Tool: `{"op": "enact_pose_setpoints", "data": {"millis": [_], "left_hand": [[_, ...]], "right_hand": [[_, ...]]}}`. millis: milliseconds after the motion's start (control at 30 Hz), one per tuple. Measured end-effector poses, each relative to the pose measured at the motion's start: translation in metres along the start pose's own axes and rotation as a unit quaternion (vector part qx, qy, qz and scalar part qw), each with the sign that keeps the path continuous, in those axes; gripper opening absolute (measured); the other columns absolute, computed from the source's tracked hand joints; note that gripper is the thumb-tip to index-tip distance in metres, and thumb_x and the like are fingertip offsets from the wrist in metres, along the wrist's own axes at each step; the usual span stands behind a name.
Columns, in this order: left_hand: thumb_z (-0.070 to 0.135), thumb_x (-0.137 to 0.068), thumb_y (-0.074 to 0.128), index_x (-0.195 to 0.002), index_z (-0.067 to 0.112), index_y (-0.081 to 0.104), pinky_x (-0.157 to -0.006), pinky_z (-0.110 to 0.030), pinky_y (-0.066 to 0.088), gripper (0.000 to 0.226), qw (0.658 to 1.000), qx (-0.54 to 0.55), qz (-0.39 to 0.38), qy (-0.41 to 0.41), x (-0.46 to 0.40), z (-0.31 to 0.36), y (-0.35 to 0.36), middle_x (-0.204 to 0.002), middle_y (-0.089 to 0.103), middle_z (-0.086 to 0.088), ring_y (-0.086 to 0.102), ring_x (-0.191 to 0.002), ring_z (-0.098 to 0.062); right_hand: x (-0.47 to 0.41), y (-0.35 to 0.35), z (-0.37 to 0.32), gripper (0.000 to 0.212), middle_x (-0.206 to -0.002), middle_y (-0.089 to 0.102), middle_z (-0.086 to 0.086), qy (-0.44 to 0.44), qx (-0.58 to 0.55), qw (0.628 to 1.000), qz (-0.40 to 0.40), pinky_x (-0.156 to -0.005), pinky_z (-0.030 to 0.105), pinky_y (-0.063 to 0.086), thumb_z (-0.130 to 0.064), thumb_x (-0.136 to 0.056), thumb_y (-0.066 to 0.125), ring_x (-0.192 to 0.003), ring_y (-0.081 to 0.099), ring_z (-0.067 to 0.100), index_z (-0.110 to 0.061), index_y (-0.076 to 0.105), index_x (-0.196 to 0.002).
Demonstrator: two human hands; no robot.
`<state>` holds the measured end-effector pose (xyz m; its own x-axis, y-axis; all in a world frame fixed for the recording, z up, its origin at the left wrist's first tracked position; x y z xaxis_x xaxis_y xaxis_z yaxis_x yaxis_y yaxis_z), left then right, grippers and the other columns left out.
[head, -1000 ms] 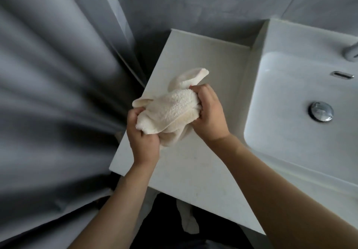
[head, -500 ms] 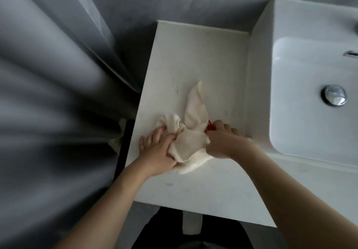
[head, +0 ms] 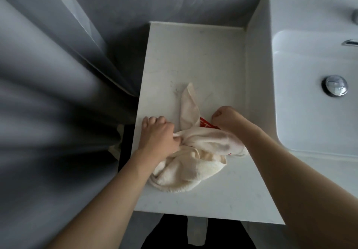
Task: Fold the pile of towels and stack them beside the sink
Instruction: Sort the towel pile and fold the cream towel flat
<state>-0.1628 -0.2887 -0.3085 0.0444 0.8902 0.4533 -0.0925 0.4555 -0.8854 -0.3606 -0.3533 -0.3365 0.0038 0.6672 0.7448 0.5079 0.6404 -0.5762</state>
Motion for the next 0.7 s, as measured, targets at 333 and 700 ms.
{"op": "enact_pose_setpoints", "data": {"millis": [333,700], "left_hand": [[0.054,-0.093,0.045,-0.102,0.03,0.065,-0.094,-0.041,0.041,0.032,0.977,0.207,-0.038,-0.019,-0.001,0.018,-0.002,-0.107,0.067,0.007,0.055,-0.106,-0.025],[0.027,-0.084,0.07,-0.084,0.009,0.066,-0.064,-0.029,0.048,0.018,0.888,0.434,-0.15,-0.035,-0.006,0.031,0.031,-0.064,0.061,0.004,0.058,-0.06,-0.014]], "right_hand": [[0.021,0.035,0.006,0.02,-0.055,0.047,-0.003,-0.015,0.075,0.994,-0.084,-0.048,0.026,0.035,-0.026,-0.071,0.064,-0.052,0.044,0.014,-0.015,0.052,-0.059],[0.038,0.008,0.003,0.017,-0.072,0.055,0.006,-0.015,-0.154,0.987,-0.041,-0.054,0.026,0.038,-0.01,-0.079,0.058,-0.063,0.049,0.017,-0.001,0.065,-0.091]]}}
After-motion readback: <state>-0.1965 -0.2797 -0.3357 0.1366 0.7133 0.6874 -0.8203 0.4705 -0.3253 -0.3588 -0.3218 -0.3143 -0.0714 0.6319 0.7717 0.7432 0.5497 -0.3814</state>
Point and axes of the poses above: each hand's wrist, its own x-axis away from the middle knuckle, its own y-axis out of the palm, z = x × y, the point moved 9 cm from there along -x, towards the middle knuckle
